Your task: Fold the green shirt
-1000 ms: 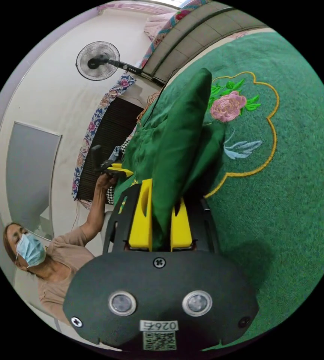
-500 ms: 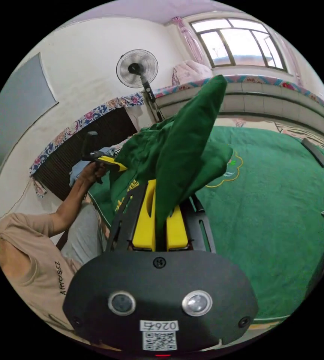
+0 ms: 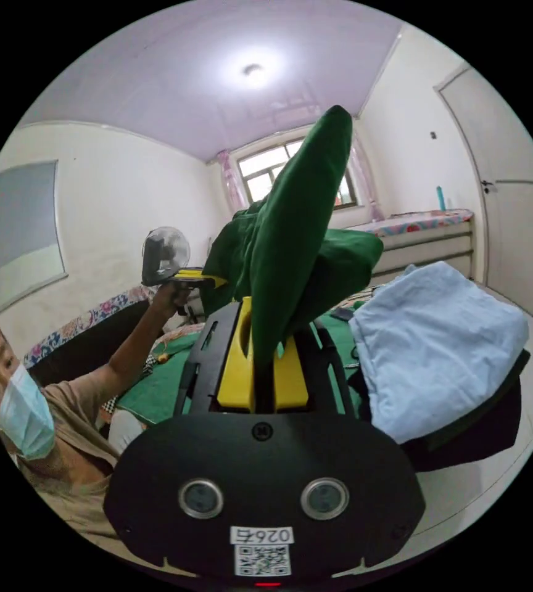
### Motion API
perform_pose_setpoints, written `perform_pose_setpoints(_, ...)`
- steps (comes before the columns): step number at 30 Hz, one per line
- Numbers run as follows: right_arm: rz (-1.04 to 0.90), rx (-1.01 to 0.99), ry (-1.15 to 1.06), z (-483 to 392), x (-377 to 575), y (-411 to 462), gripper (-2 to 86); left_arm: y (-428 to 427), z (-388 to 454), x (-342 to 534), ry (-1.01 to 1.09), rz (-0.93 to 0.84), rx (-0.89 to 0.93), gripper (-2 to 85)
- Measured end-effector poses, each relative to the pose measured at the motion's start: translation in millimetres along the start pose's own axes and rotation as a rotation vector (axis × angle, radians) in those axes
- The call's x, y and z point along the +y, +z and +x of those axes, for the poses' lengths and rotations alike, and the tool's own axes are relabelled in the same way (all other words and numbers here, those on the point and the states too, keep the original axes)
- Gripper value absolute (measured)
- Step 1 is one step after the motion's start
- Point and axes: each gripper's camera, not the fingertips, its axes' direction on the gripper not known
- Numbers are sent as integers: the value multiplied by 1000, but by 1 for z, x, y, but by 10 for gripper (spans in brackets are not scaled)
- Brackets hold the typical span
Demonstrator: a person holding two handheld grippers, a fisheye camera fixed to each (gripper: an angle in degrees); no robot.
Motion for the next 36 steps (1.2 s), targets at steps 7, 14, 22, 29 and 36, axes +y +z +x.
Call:
perform_pose_setpoints(7, 34, 317, 411, 190, 25, -26, 23, 200, 44, -139, -127, -88, -106, -3)
perform_pose_setpoints(14, 93, 527, 241, 156, 72, -62, 76, 239, 147, -119, 74, 76, -59, -7)
perform_pose_setpoints(22, 163, 1107, -307, 12, 72, 33, -9, 324, 204, -139, 108, -111, -68, -9)
perform_pose_setpoints(29, 2, 1305, -236, 8, 116, 98, -13, 243, 212, -134, 162, -62, -209, -8)
perform_pose_setpoints(36, 265, 856, -353, -170, 176, 98, -12, 52, 170, -23, -30, -8, -214, -7)
